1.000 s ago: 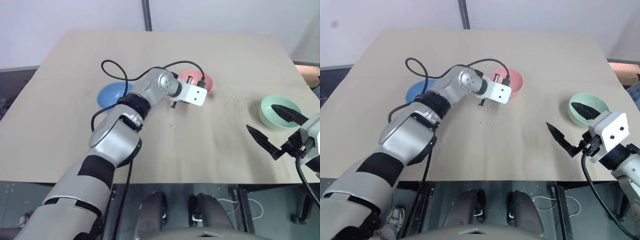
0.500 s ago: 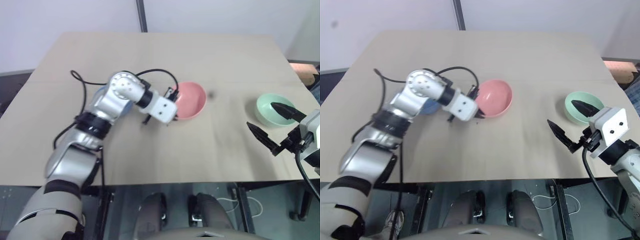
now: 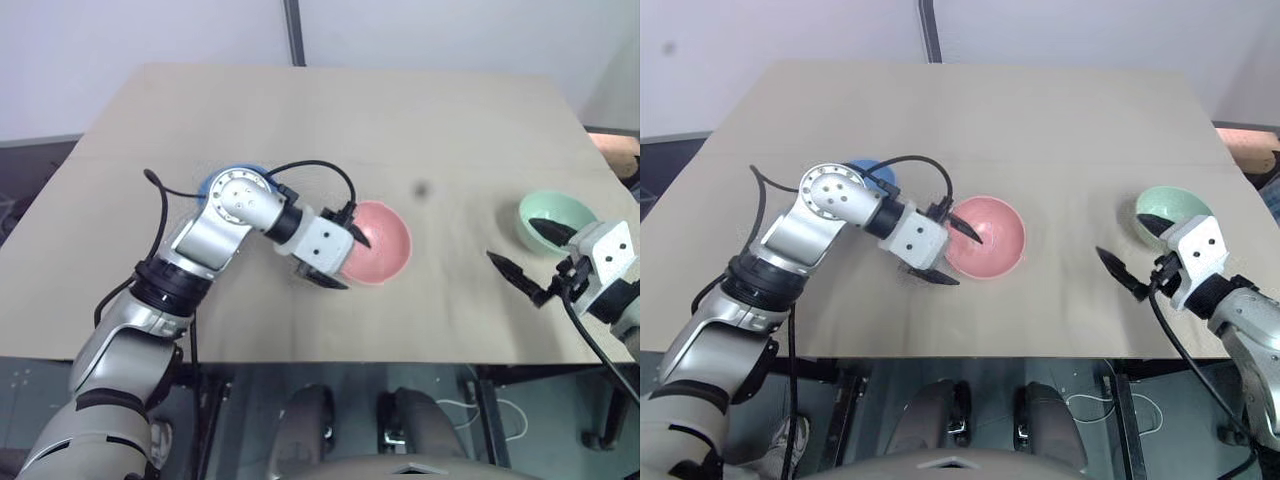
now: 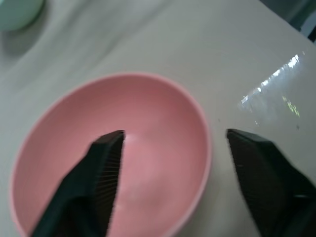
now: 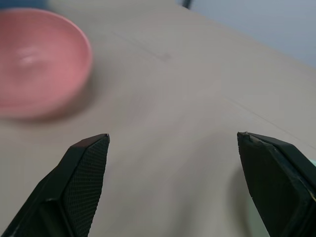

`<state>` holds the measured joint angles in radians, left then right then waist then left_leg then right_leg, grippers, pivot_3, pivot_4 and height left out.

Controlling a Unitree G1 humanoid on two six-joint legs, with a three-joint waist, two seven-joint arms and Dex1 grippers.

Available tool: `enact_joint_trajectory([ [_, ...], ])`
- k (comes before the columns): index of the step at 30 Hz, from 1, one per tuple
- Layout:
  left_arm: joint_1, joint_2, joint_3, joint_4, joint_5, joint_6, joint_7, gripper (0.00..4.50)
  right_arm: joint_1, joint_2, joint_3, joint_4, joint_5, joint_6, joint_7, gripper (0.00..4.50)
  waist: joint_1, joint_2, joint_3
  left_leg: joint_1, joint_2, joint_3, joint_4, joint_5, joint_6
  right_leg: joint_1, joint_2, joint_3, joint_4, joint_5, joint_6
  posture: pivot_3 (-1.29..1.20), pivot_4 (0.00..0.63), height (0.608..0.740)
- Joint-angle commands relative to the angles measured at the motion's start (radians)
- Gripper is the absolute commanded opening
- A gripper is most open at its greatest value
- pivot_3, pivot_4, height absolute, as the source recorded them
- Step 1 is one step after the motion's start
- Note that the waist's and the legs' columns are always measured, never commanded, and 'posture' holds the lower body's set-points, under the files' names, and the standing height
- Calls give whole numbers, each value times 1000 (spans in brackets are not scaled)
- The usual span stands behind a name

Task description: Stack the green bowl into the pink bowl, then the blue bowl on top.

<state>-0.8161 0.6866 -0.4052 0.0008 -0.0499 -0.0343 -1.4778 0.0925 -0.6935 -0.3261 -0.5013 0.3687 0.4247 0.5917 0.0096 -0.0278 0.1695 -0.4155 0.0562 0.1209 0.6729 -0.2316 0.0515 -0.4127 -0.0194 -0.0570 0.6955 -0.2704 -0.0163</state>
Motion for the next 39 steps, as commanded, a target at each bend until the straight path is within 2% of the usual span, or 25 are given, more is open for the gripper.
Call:
enact_joint_trajectory([
  [1,19,66,129,-124,-123,220,18,4291,-57,-22,16,70,-82,5,-57,4500,-6,0,0,0,0,0,0,0,0,0,0,0,0,0,0,0,150,740],
  [4,82,92,236,-201,-224,358,80,4291,-104,-44,47,142,-112,11,-43,4500,-17,1,0,1,0,0,-2,0,0,0,0,0,0,0,0,0,150,740],
  [7,166,39,393,-235,-394,450,169,4291,-160,-67,84,234,-147,39,-40,4500,-21,1,0,1,0,0,-2,0,0,0,-1,1,0,0,0,0,150,740],
  [11,247,27,461,-213,-461,538,239,4291,-281,-80,181,409,-201,28,-1,4500,-21,1,0,1,0,0,-2,0,0,0,-1,0,0,0,0,0,150,740],
  [13,285,10,491,-219,-511,514,224,4335,-342,-84,217,495,-228,24,14,3958,-22,1,0,2,0,1,-2,0,-1,0,-1,1,0,0,0,0,150,740],
  [15,300,-12,510,-230,-526,495,258,4335,-378,-92,238,555,-245,11,36,3189,-19,1,0,1,0,1,-2,0,-1,0,-1,1,0,0,0,0,150,740],
  [19,357,-6,527,-246,-545,473,257,4335,-435,-100,264,642,-285,-23,49,1138,-20,1,0,1,0,1,-2,0,0,0,-1,1,-1,1,-2,0,150,740],
  [20,374,-6,536,-252,-548,466,263,4335,-445,-102,268,653,-291,-27,52,509,-21,1,0,1,0,2,-2,0,-1,0,-1,1,-1,1,-1,0,150,740],
  [21,384,-6,541,-257,-552,465,271,4335,-451,-104,269,662,-295,-32,56,94,-22,1,0,1,0,2,-2,0,0,0,-1,1,-1,1,-2,0,150,740],
  [26,429,-11,567,-264,-569,463,313,4335,-441,-126,263,589,-310,-72,83,13,-21,1,0,2,0,2,-3,0,-1,0,-1,1,0,1,-1,0,150,740],
  [30,460,-21,609,-211,-547,441,377,4335,-432,-79,271,224,-109,-51,235,13,-28,2,1,1,1,2,-3,0,-1,-1,-1,2,0,1,-1,0,150,740],
  [33,466,-43,648,-105,-506,384,445,4335,-488,-33,379,89,-137,-110,259,13,-30,3,1,2,2,2,-4,0,-1,-1,0,2,0,0,0,0,150,740],
  [39,422,-38,673,62,-454,306,502,4335,-624,53,567,74,-168,-143,334,13,-14,1,1,1,1,1,-3,0,-1,-1,-2,0,-1,1,-1,0,150,740],
])
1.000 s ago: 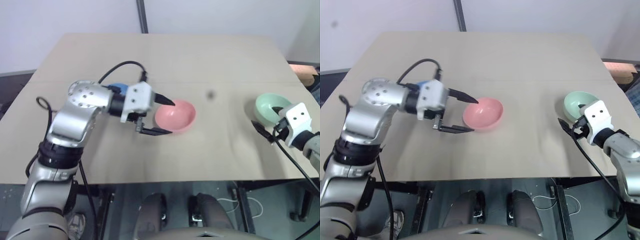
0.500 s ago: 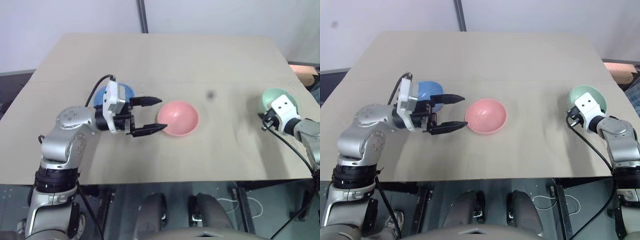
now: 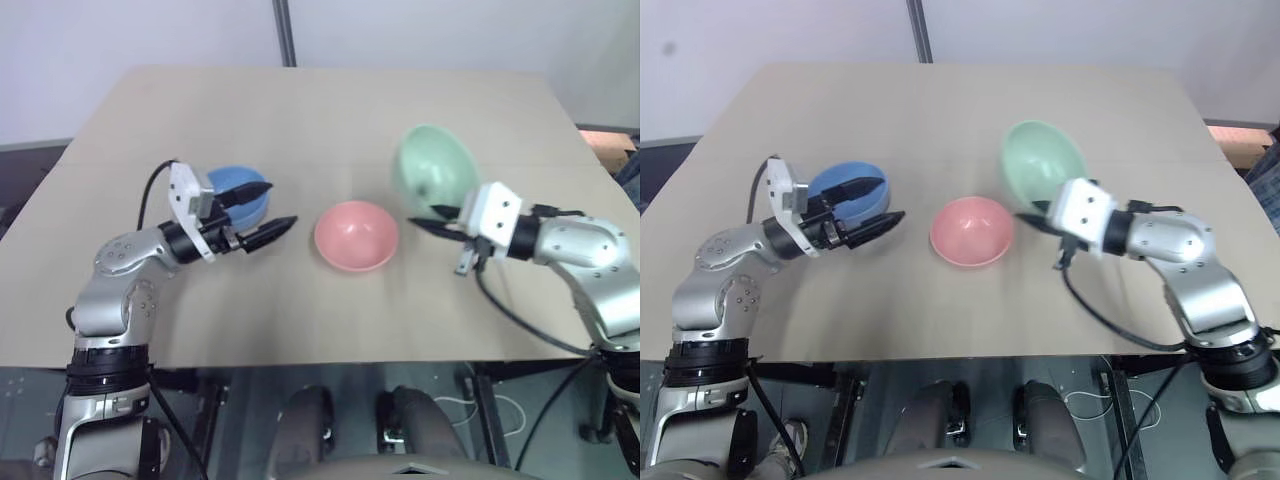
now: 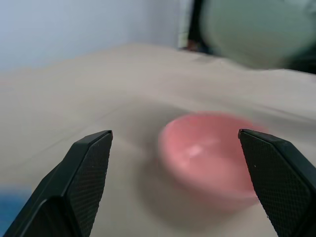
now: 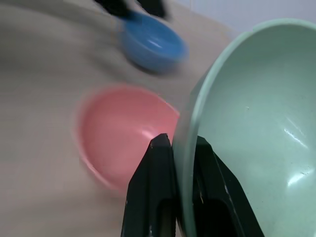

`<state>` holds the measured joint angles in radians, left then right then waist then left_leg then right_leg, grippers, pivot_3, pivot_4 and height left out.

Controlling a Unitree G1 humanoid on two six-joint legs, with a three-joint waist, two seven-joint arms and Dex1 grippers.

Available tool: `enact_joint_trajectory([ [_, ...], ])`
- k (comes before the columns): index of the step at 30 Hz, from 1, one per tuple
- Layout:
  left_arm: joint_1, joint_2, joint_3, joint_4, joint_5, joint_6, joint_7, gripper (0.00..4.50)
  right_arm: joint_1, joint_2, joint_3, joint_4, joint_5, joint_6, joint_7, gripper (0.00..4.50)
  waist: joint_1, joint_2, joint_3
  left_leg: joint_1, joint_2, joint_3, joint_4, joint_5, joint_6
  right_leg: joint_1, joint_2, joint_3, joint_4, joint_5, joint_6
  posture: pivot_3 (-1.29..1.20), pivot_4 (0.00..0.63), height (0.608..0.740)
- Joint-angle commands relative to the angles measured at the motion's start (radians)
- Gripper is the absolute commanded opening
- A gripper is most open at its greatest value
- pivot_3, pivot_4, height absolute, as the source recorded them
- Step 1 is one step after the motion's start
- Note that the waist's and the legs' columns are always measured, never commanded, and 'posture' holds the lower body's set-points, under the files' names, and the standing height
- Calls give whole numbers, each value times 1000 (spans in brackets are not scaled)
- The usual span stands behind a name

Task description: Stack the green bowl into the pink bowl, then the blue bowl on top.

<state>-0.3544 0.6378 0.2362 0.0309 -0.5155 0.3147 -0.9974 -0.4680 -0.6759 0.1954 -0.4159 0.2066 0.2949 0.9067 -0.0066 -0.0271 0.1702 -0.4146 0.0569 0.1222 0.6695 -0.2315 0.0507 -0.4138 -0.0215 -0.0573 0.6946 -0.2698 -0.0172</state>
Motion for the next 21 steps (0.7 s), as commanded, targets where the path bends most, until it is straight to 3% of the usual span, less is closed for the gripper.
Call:
enact_joint_trajectory([
  [1,-47,15,30,50,19,-51,24,4335,-86,54,74,5,-20,-14,24,13,4,0,0,-1,-1,0,0,0,1,0,-1,0,0,1,-2,0,150,740],
  [5,-55,19,12,41,40,-71,40,4335,-147,143,188,202,-137,-88,9,13,2,-2,-1,0,-1,0,1,-1,1,0,-2,-1,0,2,-3,0,150,740],
  [9,-43,40,15,-4,41,-71,35,4335,-154,141,205,279,-163,-142,50,1679,1,-2,0,-1,-1,1,1,-1,1,0,-2,-2,0,2,-3,0,150,740],
  [14,-39,121,-2,-34,131,-82,73,4335,-110,133,130,160,-115,-107,36,3815,-6,-2,0,-1,-1,0,0,-1,1,-1,-2,-2,0,2,-3,0,150,740],
  [18,-17,195,-47,-87,261,-69,132,4335,-70,144,9,24,20,21,-1,3815,-6,-2,0,-1,-1,0,-1,-1,1,-1,-3,-2,0,2,-3,0,150,740],
  [21,-4,303,-116,-137,392,-25,136,4335,-6,105,-133,-114,164,144,-19,3815,-3,-2,0,-1,-1,0,-1,-1,1,0,-3,-2,0,2,-3,0,150,740],
])
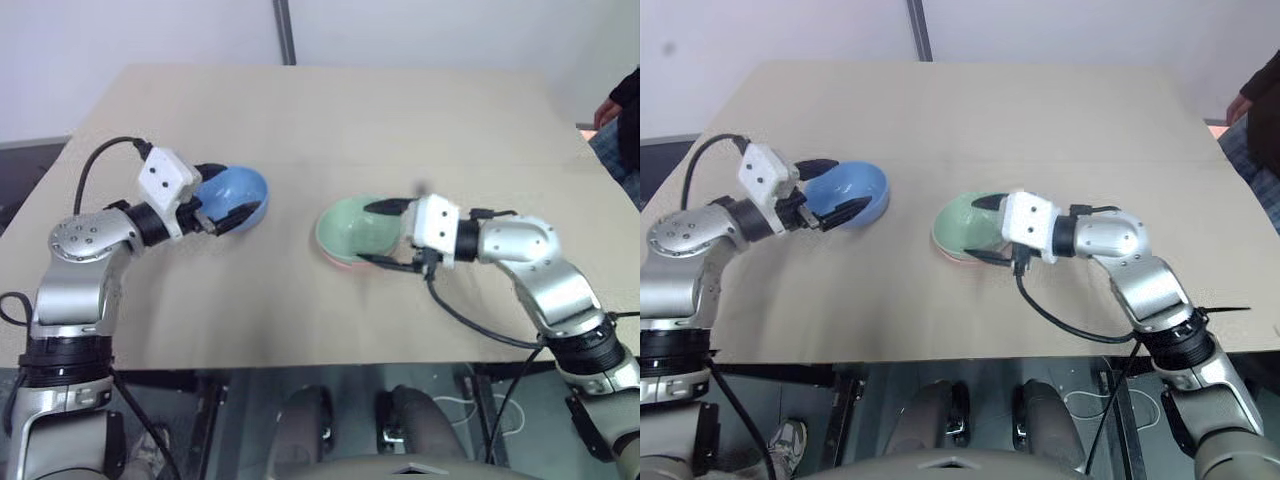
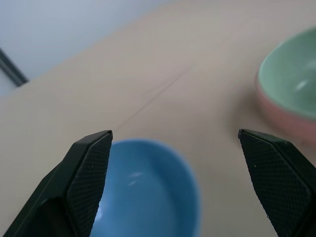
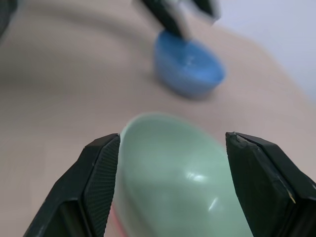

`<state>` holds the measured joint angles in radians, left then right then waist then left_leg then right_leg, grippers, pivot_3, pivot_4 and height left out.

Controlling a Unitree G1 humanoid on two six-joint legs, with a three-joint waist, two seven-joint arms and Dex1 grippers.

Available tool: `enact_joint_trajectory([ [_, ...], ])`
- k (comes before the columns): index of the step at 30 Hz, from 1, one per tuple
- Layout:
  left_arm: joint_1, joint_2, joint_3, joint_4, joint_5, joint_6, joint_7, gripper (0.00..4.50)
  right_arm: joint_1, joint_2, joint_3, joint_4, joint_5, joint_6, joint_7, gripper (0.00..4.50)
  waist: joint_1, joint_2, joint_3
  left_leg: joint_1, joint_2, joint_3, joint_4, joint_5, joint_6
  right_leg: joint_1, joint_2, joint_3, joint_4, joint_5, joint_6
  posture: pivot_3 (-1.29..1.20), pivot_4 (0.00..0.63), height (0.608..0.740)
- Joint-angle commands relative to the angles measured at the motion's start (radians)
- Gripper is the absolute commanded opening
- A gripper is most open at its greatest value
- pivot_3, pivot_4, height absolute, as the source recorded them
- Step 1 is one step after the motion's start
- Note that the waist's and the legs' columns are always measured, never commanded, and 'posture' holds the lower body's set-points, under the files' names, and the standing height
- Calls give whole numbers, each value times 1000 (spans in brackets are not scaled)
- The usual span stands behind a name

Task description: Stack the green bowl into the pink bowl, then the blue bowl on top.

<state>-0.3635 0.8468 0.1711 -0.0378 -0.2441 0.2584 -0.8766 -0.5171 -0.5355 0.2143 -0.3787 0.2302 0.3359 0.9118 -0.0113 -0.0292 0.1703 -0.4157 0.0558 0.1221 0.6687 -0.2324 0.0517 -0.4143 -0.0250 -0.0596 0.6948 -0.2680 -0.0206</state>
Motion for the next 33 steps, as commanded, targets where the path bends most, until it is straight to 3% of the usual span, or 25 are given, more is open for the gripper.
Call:
enact_joint_trajectory([
  [1,-1,125,-83,-71,169,46,21,4335,67,-49,-182,-182,167,132,-33,3815,6,0,0,0,0,0,0,0,0,0,0,0,-1,0,0,0,150,740],
  [5,-52,189,-220,-54,331,43,10,4335,182,-92,-271,-263,224,211,-81,3815,11,0,0,0,-1,-1,-1,0,0,0,-1,-1,-1,0,0,0,150,740],
  [8,-104,176,-303,3,418,59,12,4335,257,-119,-316,-294,231,219,-103,3815,14,0,0,0,-1,-1,-1,-2,3,0,-1,-1,-1,0,0,0,150,740],
  [11,-142,150,-356,74,470,8,22,3448,297,-134,-346,-314,245,226,-128,3861,13,0,0,0,0,0,-1,-2,3,-1,0,0,-1,-1,0,0,150,740],
  [13,-167,136,-376,126,493,-33,22,2481,314,-144,-356,-328,253,233,-138,3861,12,0,0,0,0,1,-1,-2,3,-1,0,0,-1,-1,0,0,150,740],
  [14,-182,129,-385,147,499,-47,17,2337,323,-147,-361,-337,261,239,-141,3861,13,0,0,0,0,0,-1,-2,3,-1,0,0,-1,-1,0,0,150,740],
  [19,-229,103,-408,211,514,-110,-12,190,373,-166,-379,-367,276,242,-155,3861,23,0,0,-1,-1,1,-1,-2,3,-1,0,0,-1,-2,2,0,150,740],
  [22,-241,91,-402,203,472,-165,-66,83,410,-162,-410,-382,303,255,-179,3861,24,0,0,-1,-1,1,-1,-2,3,-1,0,0,-1,-2,2,0,150,740],
  [27,-291,53,-329,57,270,-148,-214,83,488,-186,-458,-386,312,241,-179,3861,27,-1,1,-2,-1,0,0,-1,2,-1,0,0,-1,-2,2,0,150,740],
  [28,-304,50,-326,30,240,-134,-241,0,505,-188,-464,-385,304,231,-180,4364,27,-1,1,-3,-1,-1,0,-1,2,-1,-1,-1,-2,-2,2,0,150,740],
  [29,-318,47,-328,2,214,-127,-267,0,521,-186,-474,-385,297,221,-187,4470,26,-1,1,-3,-1,-1,0,-1,2,-1,-1,-1,-2,-2,2,0,150,740],
  [33,-387,16,-358,-61,158,-124,-342,0,576,-183,-508,-395,273,189,-209,4470,25,0,1,-2,-1,0,0,-1,2,-1,0,-1,-1,-2,4,0,150,740],
])
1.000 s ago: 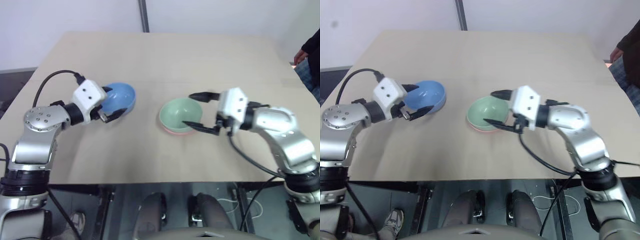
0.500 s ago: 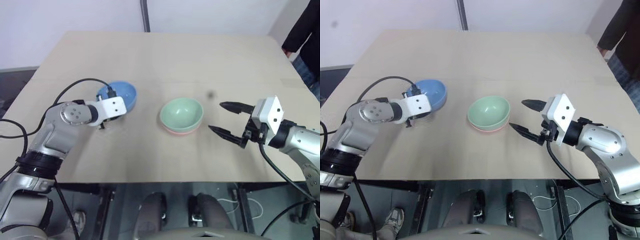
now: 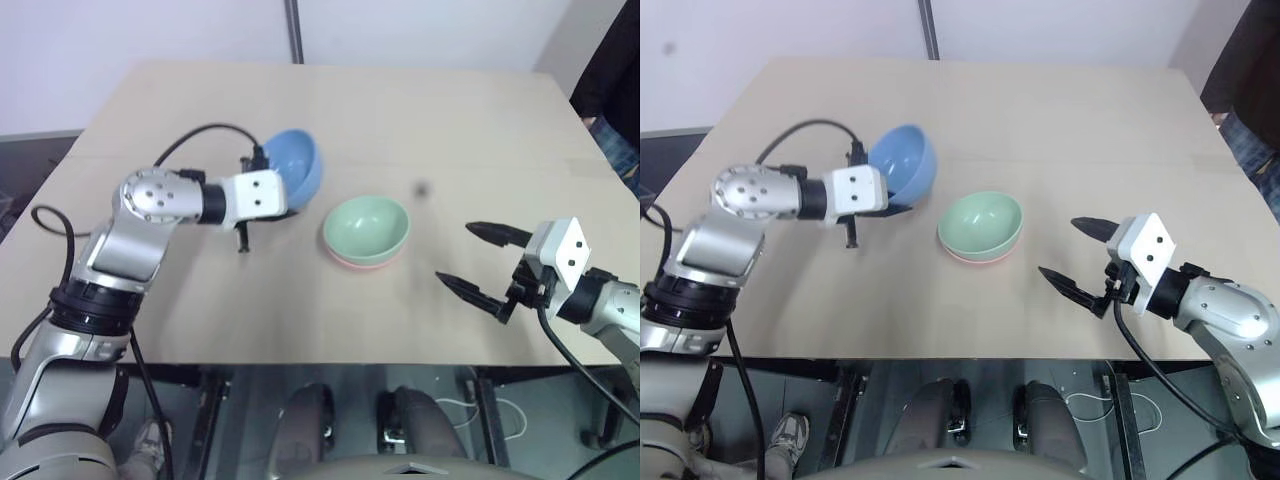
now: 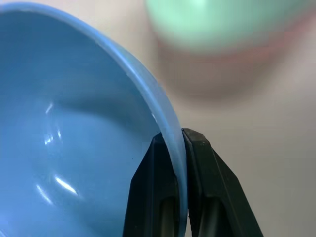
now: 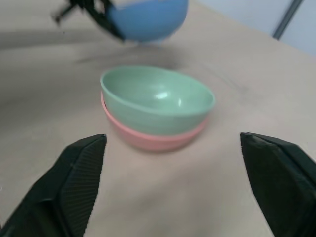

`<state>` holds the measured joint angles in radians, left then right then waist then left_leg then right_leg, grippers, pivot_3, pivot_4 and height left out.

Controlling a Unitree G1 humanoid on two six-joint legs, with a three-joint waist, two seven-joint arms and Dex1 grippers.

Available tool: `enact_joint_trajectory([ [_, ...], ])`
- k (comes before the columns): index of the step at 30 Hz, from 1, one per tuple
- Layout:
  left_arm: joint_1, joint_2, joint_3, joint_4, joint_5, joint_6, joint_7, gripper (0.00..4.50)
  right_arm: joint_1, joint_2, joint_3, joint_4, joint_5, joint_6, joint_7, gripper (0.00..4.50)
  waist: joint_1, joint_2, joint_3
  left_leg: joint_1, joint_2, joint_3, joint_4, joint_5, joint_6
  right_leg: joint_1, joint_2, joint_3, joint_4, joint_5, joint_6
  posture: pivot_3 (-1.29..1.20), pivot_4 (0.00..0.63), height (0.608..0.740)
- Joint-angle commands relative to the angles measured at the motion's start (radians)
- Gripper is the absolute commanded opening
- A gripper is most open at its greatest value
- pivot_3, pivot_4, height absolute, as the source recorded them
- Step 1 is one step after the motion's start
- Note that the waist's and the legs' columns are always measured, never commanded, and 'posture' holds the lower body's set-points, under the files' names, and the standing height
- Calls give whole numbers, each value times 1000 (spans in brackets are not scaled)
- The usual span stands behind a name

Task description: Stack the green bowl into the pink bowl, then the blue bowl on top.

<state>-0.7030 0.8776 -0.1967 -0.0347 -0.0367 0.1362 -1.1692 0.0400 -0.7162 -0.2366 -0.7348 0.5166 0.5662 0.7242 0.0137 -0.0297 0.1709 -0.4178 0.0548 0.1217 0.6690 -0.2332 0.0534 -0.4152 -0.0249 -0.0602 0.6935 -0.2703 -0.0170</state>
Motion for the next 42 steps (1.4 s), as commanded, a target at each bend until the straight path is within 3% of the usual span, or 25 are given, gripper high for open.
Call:
enact_joint_trajectory([
  [1,-66,-24,-1,-68,-55,-3,-67,0,30,-1,-66,-43,-14,-44,-27,4470,-2,0,0,0,0,0,0,0,0,0,0,0,0,0,0,0,150,740],
  [12,-171,-153,-144,92,-24,-241,-245,0,118,5,-97,-96,-26,-55,-77,4470,-1,0,0,2,0,1,0,0,0,1,3,3,0,0,1,0,150,740],
  [16,-189,-201,-159,158,-39,-324,-288,1691,144,9,-105,-125,-25,-49,-101,4500,0,0,0,1,0,1,0,0,0,1,4,3,0,0,1,0,150,740],
  [17,-191,-211,-158,164,-40,-330,-287,2376,149,10,-106,-131,-24,-47,-106,4500,0,0,0,1,0,1,0,0,0,1,4,3,0,0,1,0,150,740],
  [18,-196,-225,-150,167,-45,-323,-277,2603,154,12,-108,-138,-23,-46,-110,4500,0,0,0,1,0,1,0,0,0,1,3,3,0,0,1,0,150,740],
  [20,-200,-229,-130,158,-61,-296,-276,3613,166,15,-115,-146,-19,-46,-115,4500,0,0,0,1,0,1,1,0,0,1,3,3,0,0,1,0,150,740],
  [24,-188,-215,-13,115,-195,-111,-237,3613,185,13,-131,-149,-10,-50,-108,4500,-5,0,0,2,1,1,1,0,0,1,4,3,0,0,1,0,150,740],
  [29,-114,-195,177,76,-283,143,-20,3613,149,3,-111,-100,13,-63,-70,4500,-10,0,0,3,2,0,1,0,0,1,4,3,1,0,1,0,150,740],
  [35,101,-239,303,-20,-278,189,233,3613,38,-4,-55,51,-15,-118,-18,4500,-15,0,0,3,1,0,1,0,0,3,4,3,0,0,1,0,150,740],
  [40,244,-335,392,-96,-167,138,552,3613,4,-4,-49,140,-15,-154,16,4500,-3,-1,0,2,1,-1,1,0,-1,3,3,3,0,0,1,0,150,740],
  [42,328,-346,416,-158,-192,175,572,3613,6,-8,-57,166,-16,-161,29,4500,-2,-1,0,2,1,-1,1,0,-1,3,3,3,0,0,1,0,150,740],
])
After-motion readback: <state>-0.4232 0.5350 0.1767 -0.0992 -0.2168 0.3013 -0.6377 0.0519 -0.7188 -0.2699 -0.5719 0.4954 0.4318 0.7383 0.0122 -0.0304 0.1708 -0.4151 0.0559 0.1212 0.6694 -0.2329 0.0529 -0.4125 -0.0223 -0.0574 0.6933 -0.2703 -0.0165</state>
